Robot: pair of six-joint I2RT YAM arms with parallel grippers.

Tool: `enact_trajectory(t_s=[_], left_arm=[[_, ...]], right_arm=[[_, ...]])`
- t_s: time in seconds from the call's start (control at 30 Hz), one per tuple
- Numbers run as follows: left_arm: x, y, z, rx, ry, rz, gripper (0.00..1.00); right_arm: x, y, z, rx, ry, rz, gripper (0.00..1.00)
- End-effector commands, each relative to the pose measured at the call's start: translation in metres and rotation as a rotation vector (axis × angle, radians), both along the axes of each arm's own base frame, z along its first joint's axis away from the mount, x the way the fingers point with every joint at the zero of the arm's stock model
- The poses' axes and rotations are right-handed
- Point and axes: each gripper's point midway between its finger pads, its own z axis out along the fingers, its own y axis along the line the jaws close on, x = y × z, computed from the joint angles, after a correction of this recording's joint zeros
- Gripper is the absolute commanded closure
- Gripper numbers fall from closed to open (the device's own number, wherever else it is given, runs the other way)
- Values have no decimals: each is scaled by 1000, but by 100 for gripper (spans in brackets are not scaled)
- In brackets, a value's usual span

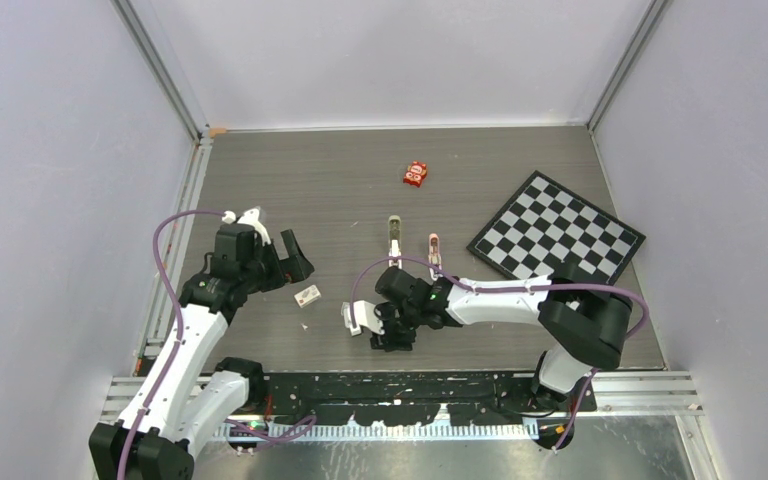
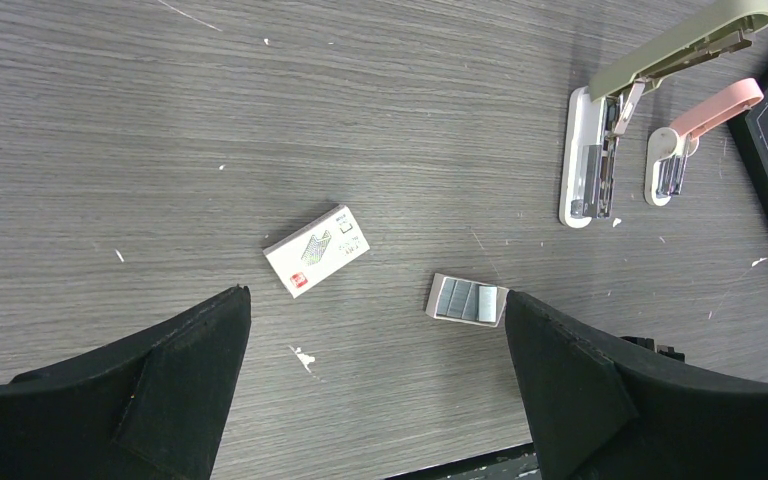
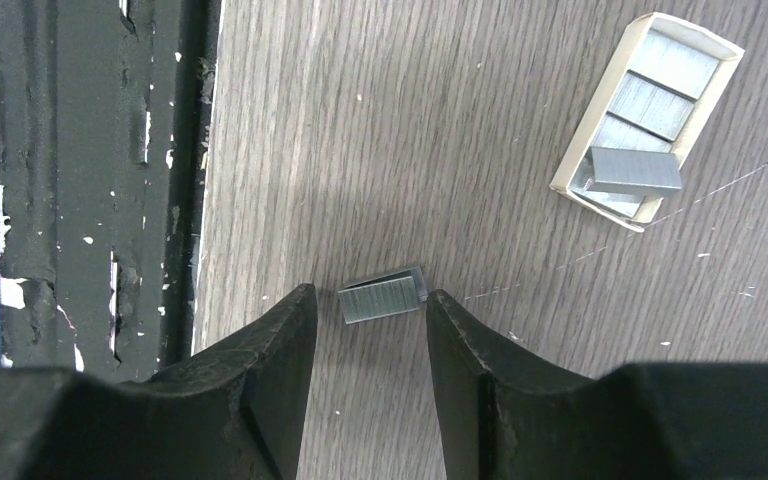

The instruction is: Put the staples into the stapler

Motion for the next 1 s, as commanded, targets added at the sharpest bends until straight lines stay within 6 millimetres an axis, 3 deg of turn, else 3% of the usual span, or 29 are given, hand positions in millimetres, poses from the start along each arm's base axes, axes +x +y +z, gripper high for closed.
enact_trajectory(t_s=[0.0, 0.4, 0.97], left_arm=[[6, 2, 10, 13, -43, -4, 0], [6, 4, 10, 18, -43, 4, 0], [6, 4, 10, 18, -44, 7, 0]], right_arm=[[6, 14, 12, 38, -32, 17, 51], [13, 18, 13, 46, -38, -42, 59], [13, 16, 30, 111, -51, -105, 60]])
